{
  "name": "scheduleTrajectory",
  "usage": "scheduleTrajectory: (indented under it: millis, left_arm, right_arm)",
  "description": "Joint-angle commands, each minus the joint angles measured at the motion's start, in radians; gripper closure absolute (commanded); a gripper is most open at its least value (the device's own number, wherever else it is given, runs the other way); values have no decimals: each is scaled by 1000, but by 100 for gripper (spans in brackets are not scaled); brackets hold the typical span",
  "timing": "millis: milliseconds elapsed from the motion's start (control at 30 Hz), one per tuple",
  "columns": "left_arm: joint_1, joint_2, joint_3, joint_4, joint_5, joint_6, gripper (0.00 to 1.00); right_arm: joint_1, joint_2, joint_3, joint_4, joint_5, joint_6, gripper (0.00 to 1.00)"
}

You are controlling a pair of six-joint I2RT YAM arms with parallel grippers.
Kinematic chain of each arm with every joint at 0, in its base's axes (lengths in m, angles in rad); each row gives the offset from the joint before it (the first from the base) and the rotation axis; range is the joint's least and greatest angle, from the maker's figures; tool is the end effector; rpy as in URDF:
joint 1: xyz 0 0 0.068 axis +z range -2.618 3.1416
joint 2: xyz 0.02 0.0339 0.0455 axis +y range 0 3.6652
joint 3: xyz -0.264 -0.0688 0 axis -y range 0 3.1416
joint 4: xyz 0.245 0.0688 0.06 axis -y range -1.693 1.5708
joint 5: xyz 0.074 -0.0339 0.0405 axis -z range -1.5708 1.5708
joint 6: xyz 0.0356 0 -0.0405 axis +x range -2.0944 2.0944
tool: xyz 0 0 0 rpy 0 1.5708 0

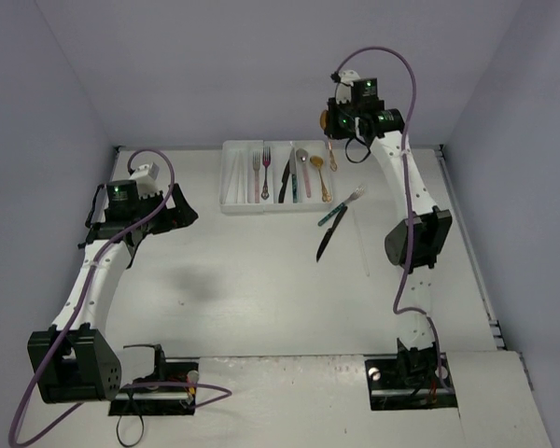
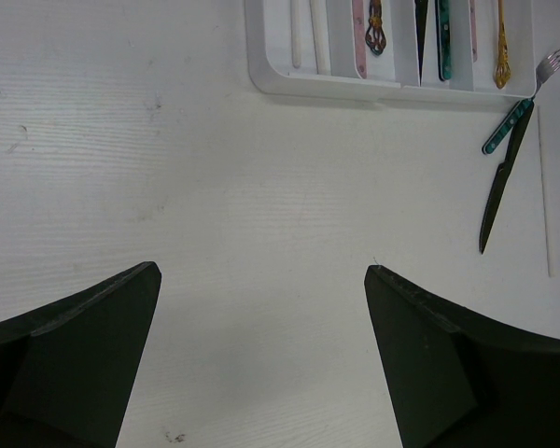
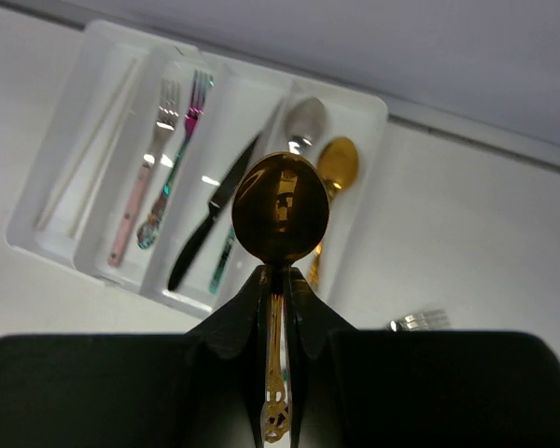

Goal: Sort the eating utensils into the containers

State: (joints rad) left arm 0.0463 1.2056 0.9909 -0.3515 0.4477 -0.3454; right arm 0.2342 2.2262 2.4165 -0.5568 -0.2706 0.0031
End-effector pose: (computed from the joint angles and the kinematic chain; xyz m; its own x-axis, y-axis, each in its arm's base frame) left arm 0.2678 -0.0030 0.3096 -0.6136 -0.3340 -0.7155 0.1227 0.8548 -0.5042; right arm 0.4951 0.1279 0.3892 -0.3500 -0.0804 -0.9333 -0.4653 0.8796 0.0987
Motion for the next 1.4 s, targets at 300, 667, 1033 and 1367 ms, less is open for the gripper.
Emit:
scheduleTrajectory:
  millis: [300,667,1033,1367]
  left_arm:
    - [7,-43,55,20,6,22,9]
    - [7,-47,47,15,-1,31,9]
    - [7,-46,46,28,5,19,9]
    - [9,-40,36,36,-2,0,9]
  right_arm:
    - [40,221,43,332,82,121,100]
    - [40,229,-52,388,80,151,71]
    - [31,-235,-529,361,55,160,64]
    - [31,-401,-958,249,198,204,65]
